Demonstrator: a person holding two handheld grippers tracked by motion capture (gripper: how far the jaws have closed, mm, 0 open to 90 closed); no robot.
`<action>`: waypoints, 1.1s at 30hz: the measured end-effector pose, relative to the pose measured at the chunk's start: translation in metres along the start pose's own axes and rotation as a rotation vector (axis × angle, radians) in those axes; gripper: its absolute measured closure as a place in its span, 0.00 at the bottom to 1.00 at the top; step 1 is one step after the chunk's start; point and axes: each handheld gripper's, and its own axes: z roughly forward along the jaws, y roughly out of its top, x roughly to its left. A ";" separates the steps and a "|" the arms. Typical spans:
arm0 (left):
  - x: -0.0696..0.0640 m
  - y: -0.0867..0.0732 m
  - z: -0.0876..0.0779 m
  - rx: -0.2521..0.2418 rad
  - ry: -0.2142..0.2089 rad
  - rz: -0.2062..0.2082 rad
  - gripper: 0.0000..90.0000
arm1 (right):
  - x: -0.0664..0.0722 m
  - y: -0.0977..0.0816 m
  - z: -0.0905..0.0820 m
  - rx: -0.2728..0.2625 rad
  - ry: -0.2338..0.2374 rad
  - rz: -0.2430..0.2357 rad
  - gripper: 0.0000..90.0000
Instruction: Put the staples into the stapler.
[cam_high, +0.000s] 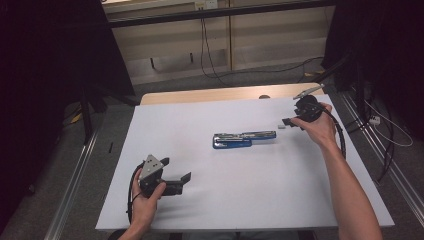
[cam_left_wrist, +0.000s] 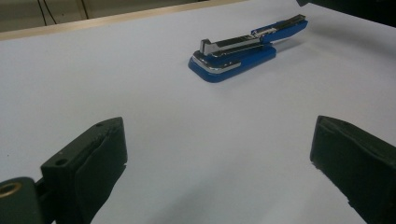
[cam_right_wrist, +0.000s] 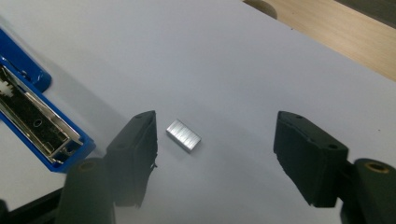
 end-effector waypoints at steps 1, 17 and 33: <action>0.000 0.000 0.000 0.002 -0.003 0.003 0.05 | 0.000 0.000 0.001 0.002 0.010 -0.001 0.36; 0.000 0.000 0.001 0.005 -0.002 0.008 0.04 | 0.010 0.002 0.029 0.083 0.074 -0.077 0.55; 0.000 0.001 0.000 -0.010 -0.003 0.015 0.05 | 0.007 -0.001 0.039 0.102 0.101 -0.093 0.73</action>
